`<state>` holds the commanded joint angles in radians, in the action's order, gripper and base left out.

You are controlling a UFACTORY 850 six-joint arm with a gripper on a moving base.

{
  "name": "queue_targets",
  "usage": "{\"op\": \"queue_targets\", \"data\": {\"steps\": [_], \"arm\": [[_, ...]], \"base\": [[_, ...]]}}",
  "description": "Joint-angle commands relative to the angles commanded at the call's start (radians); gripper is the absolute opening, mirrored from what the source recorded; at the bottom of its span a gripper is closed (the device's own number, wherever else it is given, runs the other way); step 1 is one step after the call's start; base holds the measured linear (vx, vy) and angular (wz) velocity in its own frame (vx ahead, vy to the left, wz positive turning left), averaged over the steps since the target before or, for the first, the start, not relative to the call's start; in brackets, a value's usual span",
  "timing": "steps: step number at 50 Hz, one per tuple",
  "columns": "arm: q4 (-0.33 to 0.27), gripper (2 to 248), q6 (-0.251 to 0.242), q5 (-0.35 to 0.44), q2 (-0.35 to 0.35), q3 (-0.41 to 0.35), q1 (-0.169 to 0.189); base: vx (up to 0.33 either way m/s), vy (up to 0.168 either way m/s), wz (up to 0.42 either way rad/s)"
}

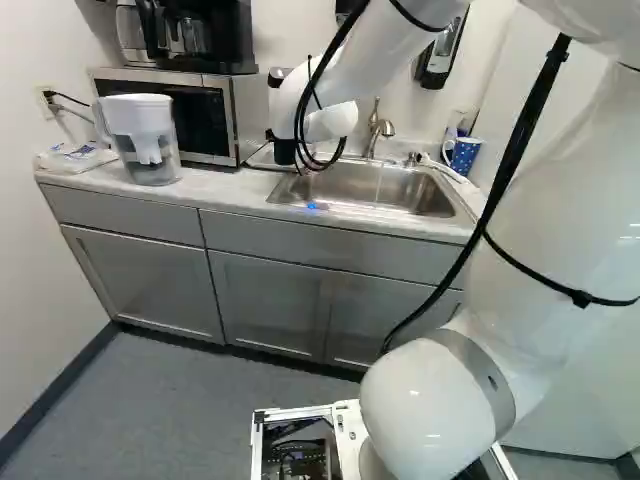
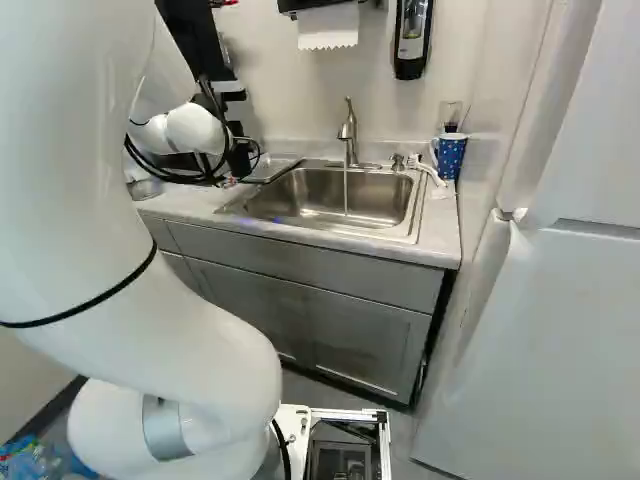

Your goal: Rinse the cup and place it in the tray

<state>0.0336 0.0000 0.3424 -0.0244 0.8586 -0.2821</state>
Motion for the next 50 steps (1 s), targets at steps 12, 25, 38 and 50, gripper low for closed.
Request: {"op": "queue_targets", "data": {"steps": [12,25,38,50], "arm": [[0.0,126,0.0,-0.021,-0.02,0.006,0.037],[0.0,126,0.0,-0.047,-0.02,0.006,0.077],[0.0,126,0.0,-0.075,-0.017,0.009,0.118],[0.0,126,0.0,-0.09,-0.016,0.01,0.155]], "base": [[0.0,0.0,0.0],[0.0,0.0,0.0],[0.0,0.0,0.0],[0.0,0.0,0.0]]}}
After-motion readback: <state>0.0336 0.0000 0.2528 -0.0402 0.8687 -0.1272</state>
